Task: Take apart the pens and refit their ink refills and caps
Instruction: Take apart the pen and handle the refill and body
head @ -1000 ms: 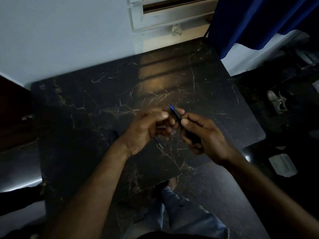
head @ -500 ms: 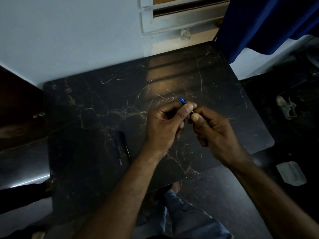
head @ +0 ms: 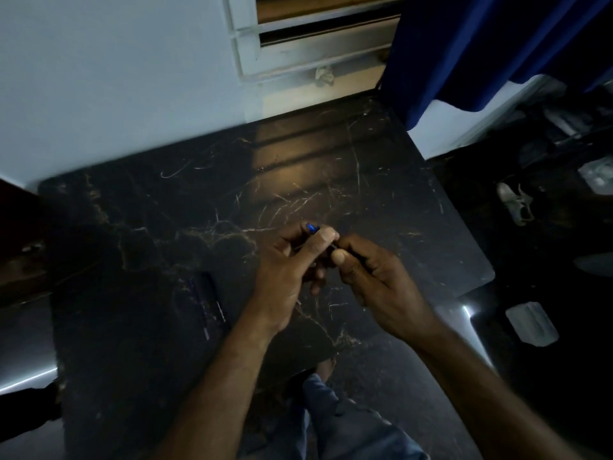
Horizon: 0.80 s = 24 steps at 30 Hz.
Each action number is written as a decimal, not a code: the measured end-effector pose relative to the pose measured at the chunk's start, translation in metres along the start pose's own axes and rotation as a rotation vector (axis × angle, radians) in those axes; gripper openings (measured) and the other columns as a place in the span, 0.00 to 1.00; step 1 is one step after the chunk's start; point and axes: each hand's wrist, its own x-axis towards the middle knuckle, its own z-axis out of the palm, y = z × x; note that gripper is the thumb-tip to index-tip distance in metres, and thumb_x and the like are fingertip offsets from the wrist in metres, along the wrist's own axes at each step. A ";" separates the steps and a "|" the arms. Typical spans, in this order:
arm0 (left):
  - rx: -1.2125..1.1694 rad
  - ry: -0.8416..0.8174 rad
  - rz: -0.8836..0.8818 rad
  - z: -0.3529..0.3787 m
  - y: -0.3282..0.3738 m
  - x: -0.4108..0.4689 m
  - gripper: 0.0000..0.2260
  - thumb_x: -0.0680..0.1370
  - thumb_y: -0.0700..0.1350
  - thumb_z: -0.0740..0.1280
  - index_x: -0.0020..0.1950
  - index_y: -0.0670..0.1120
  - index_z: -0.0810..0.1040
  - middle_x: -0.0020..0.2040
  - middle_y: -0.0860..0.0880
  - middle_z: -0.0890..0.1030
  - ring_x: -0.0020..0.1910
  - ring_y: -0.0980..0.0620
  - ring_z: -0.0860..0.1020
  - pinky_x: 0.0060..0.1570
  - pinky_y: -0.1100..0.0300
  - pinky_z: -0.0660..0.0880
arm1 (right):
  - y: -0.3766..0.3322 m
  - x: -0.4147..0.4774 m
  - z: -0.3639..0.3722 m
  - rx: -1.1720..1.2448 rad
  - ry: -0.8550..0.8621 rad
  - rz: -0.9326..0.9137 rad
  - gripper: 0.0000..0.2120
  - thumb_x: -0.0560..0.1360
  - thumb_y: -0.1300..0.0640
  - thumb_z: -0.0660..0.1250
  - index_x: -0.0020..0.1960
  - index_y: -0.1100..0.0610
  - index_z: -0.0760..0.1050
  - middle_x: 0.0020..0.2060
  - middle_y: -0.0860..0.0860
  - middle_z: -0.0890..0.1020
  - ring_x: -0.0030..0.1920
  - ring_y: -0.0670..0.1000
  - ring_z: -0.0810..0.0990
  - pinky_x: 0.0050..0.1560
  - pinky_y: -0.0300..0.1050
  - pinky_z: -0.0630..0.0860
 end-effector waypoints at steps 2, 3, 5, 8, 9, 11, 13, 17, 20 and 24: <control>0.009 -0.108 0.015 -0.008 0.002 0.000 0.08 0.81 0.44 0.68 0.54 0.45 0.87 0.36 0.49 0.80 0.30 0.55 0.75 0.26 0.61 0.71 | 0.003 -0.003 -0.003 0.042 -0.007 0.032 0.17 0.86 0.50 0.60 0.56 0.64 0.78 0.37 0.38 0.77 0.34 0.38 0.75 0.36 0.29 0.70; 0.029 -0.134 0.026 -0.010 0.001 0.001 0.10 0.81 0.44 0.68 0.56 0.45 0.87 0.36 0.48 0.80 0.31 0.55 0.76 0.26 0.61 0.71 | 0.006 -0.005 -0.003 0.063 -0.014 0.046 0.16 0.86 0.52 0.60 0.55 0.64 0.78 0.36 0.38 0.77 0.34 0.38 0.75 0.36 0.29 0.70; 0.086 -0.123 0.054 -0.012 -0.001 0.002 0.10 0.81 0.44 0.68 0.57 0.44 0.87 0.36 0.48 0.79 0.31 0.56 0.76 0.24 0.62 0.72 | 0.009 -0.005 -0.003 0.070 -0.018 0.066 0.12 0.87 0.55 0.59 0.54 0.62 0.78 0.36 0.37 0.76 0.34 0.38 0.75 0.35 0.29 0.69; 0.121 -0.027 0.085 -0.008 -0.005 0.003 0.08 0.80 0.44 0.70 0.53 0.44 0.88 0.33 0.50 0.80 0.28 0.57 0.75 0.22 0.63 0.71 | 0.014 -0.003 0.001 0.052 0.010 0.070 0.11 0.87 0.54 0.60 0.54 0.59 0.78 0.36 0.38 0.76 0.34 0.38 0.74 0.36 0.30 0.69; 0.117 0.007 0.096 -0.006 -0.006 0.003 0.08 0.79 0.44 0.70 0.52 0.44 0.88 0.32 0.51 0.80 0.27 0.57 0.75 0.21 0.63 0.71 | 0.015 -0.003 0.003 0.042 0.021 0.066 0.12 0.87 0.53 0.60 0.55 0.58 0.78 0.37 0.38 0.76 0.34 0.39 0.74 0.36 0.30 0.69; 0.109 0.074 0.118 -0.003 -0.008 0.005 0.07 0.78 0.44 0.71 0.49 0.43 0.88 0.29 0.51 0.79 0.25 0.56 0.74 0.21 0.63 0.70 | 0.016 0.000 0.007 0.015 0.052 0.049 0.14 0.86 0.49 0.60 0.56 0.58 0.79 0.37 0.40 0.76 0.34 0.40 0.74 0.36 0.32 0.69; 0.112 0.132 0.137 -0.001 -0.009 0.007 0.07 0.78 0.43 0.72 0.47 0.40 0.87 0.28 0.49 0.79 0.24 0.55 0.74 0.21 0.62 0.70 | 0.019 0.004 0.010 -0.006 0.078 0.025 0.15 0.86 0.49 0.59 0.56 0.58 0.79 0.38 0.44 0.78 0.34 0.45 0.75 0.35 0.42 0.72; 0.100 0.220 0.135 0.001 -0.012 0.013 0.11 0.78 0.45 0.73 0.41 0.37 0.83 0.28 0.44 0.79 0.22 0.54 0.74 0.21 0.62 0.69 | 0.027 0.011 0.019 -0.052 0.114 -0.007 0.11 0.88 0.55 0.60 0.55 0.59 0.79 0.41 0.43 0.79 0.38 0.48 0.78 0.40 0.46 0.74; 0.098 0.242 0.097 0.003 -0.011 0.016 0.13 0.79 0.45 0.73 0.41 0.36 0.80 0.28 0.45 0.78 0.22 0.55 0.73 0.20 0.62 0.69 | 0.026 0.014 0.023 -0.032 0.107 -0.020 0.11 0.88 0.58 0.61 0.56 0.61 0.79 0.43 0.47 0.82 0.41 0.49 0.82 0.43 0.43 0.76; 0.166 0.038 -0.008 -0.012 -0.001 0.024 0.11 0.80 0.48 0.71 0.43 0.43 0.82 0.29 0.48 0.79 0.26 0.54 0.75 0.23 0.63 0.71 | 0.025 0.014 0.023 -0.002 0.092 -0.003 0.11 0.88 0.58 0.61 0.54 0.61 0.80 0.42 0.48 0.83 0.39 0.48 0.81 0.41 0.44 0.75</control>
